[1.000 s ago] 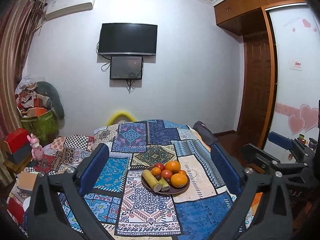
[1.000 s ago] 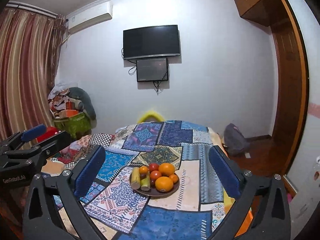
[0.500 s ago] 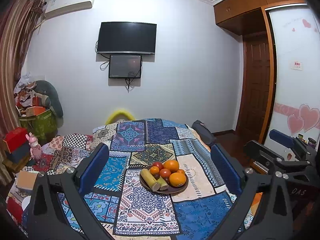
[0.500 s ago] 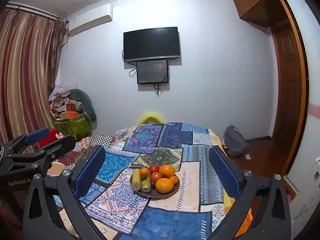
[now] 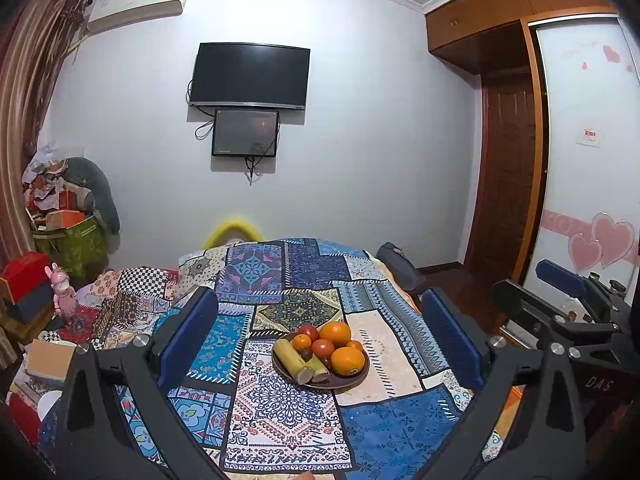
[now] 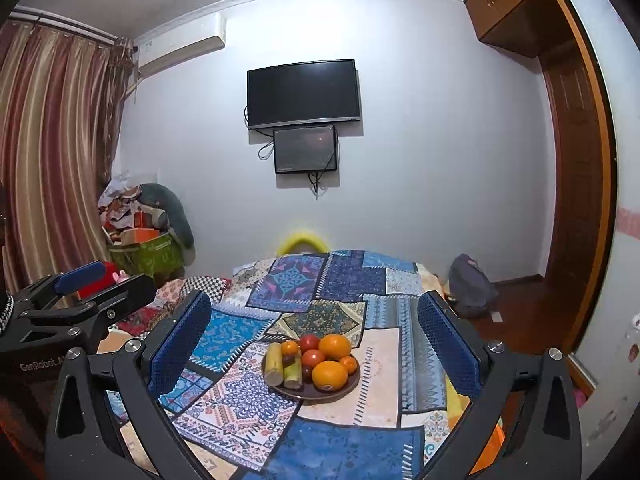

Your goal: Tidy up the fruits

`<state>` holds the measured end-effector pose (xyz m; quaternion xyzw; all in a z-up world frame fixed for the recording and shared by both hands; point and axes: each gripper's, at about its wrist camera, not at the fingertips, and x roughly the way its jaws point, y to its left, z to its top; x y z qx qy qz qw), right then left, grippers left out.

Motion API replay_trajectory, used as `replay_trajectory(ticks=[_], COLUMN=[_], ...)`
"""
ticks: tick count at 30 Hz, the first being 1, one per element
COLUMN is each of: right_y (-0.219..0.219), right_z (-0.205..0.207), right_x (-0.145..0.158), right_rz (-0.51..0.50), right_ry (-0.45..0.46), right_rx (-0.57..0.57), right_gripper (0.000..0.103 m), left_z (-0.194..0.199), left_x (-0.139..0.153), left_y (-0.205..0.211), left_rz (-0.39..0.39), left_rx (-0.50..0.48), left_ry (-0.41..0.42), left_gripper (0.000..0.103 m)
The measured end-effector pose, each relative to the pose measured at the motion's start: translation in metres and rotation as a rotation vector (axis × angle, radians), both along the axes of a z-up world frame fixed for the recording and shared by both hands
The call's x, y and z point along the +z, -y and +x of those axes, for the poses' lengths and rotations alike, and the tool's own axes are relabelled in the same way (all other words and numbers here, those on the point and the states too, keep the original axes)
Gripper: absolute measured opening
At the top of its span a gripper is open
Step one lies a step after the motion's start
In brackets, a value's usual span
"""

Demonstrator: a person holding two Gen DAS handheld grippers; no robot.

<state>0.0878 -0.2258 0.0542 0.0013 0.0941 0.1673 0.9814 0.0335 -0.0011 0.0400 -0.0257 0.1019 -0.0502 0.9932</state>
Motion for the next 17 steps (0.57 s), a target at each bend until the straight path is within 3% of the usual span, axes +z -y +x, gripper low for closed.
replay_trajectory(ticks=[17], right_y=[0.0018], right_z=[0.0015], right_x=[-0.0019], right_rz=[0.004], right_ry=[-0.001], right_rx=[0.000], right_gripper=[0.103], left_z=[0.0019], left_x=[0.0000], left_y=[0.0004], left_rz=[0.000], left_rx=[-0.003], left_ry=[-0.009], left_gripper=[0.103])
